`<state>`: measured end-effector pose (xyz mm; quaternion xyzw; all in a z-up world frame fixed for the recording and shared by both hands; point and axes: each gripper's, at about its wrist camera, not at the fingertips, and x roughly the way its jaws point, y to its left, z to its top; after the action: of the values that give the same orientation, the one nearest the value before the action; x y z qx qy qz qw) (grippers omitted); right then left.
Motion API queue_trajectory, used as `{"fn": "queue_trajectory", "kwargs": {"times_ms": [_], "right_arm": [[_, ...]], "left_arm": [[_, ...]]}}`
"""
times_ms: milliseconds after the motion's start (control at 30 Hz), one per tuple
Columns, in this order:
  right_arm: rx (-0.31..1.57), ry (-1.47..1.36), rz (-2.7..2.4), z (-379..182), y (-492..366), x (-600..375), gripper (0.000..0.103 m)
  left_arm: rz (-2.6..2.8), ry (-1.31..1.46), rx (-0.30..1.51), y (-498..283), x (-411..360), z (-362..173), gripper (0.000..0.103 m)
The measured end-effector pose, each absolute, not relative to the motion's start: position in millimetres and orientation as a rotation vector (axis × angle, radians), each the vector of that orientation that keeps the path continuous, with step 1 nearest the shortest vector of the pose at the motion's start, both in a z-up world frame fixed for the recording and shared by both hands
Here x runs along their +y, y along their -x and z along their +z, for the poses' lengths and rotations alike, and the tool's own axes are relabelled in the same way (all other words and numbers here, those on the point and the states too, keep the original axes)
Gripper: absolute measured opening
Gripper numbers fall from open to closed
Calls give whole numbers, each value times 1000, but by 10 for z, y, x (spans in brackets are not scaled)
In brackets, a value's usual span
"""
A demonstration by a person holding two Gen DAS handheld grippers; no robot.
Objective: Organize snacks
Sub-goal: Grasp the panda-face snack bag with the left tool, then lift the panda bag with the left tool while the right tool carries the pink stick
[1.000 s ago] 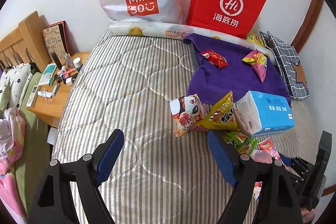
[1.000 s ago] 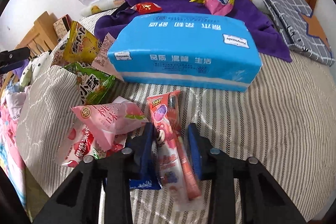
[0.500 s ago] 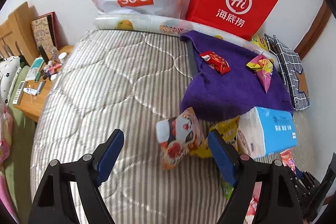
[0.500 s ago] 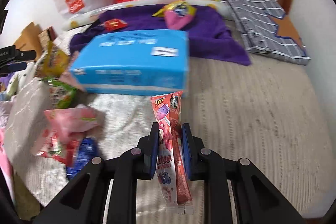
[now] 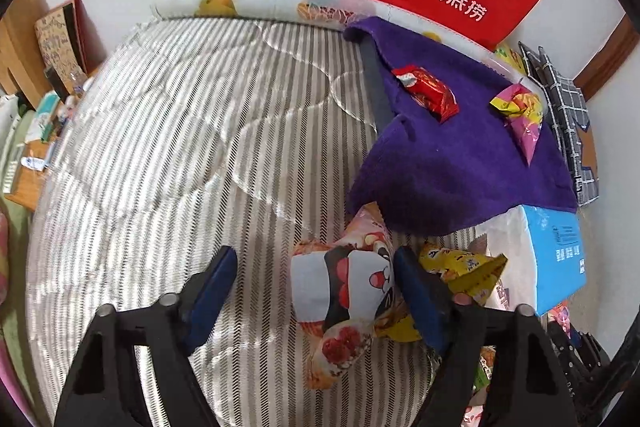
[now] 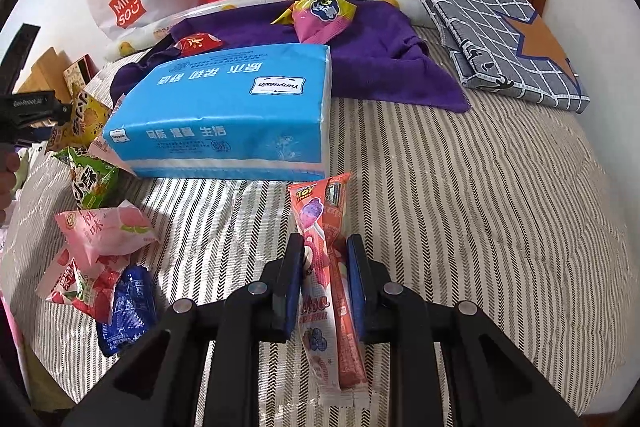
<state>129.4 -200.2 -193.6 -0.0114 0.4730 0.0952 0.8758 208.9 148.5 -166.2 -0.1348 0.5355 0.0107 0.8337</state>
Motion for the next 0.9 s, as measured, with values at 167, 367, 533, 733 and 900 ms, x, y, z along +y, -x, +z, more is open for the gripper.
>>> {"fn": "queue_trajectory", "kwargs": {"times_ms": [167,367,533,733,900], "right_arm": [[987,15,194,-1915,-1282,-2004,22],[967,8,192,-1835,-1186,-2017,21],[949,-16,180,-1721,-1097,-2055,21],[911,-38,175,-1533,-993,-2071,21],[883,-37,178,-1373,-893,-2038,21]], "left_arm": [[-40,307,1132,-2038,1453,-1629,38],[-17,309,1108,-1900,1531,-1529,37],[16,321,1077,-1680,1684,-1375,37],[29,317,1028,-1379,1728,-1149,37],[15,302,996,-1158,1604,-993,37]]}}
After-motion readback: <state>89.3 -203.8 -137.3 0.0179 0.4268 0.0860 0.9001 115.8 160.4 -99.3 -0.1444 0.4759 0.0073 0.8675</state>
